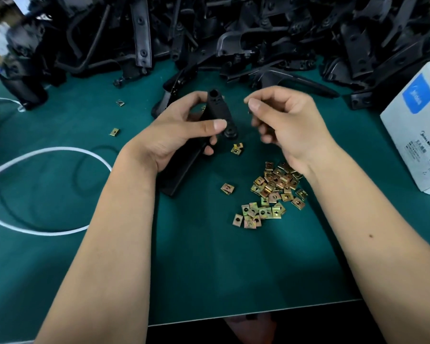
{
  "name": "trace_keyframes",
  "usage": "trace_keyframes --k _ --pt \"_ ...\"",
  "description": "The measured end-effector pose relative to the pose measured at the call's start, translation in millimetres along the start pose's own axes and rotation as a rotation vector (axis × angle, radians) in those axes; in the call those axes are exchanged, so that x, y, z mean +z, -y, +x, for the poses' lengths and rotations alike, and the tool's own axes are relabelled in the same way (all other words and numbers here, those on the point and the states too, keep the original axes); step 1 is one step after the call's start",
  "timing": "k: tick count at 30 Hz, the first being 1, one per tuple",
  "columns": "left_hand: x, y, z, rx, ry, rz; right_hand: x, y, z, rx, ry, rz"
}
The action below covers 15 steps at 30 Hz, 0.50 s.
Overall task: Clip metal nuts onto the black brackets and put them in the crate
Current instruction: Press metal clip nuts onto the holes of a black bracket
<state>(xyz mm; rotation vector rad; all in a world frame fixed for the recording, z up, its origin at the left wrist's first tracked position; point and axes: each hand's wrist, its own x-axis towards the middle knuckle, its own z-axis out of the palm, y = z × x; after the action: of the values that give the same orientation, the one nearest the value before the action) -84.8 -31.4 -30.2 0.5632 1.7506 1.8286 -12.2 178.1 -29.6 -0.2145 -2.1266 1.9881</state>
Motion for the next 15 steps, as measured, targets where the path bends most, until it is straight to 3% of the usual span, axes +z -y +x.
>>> trace_keyframes --k 3,15 --pt "-3.0 0.4 0.0 0.001 -0.041 0.104 4.6 0.0 -1.6 0.083 0.028 0.126" --pt "-4.4 4.1 1.1 0.011 -0.035 0.106 9.4 -0.7 -4.1 0.058 0.139 0.046"
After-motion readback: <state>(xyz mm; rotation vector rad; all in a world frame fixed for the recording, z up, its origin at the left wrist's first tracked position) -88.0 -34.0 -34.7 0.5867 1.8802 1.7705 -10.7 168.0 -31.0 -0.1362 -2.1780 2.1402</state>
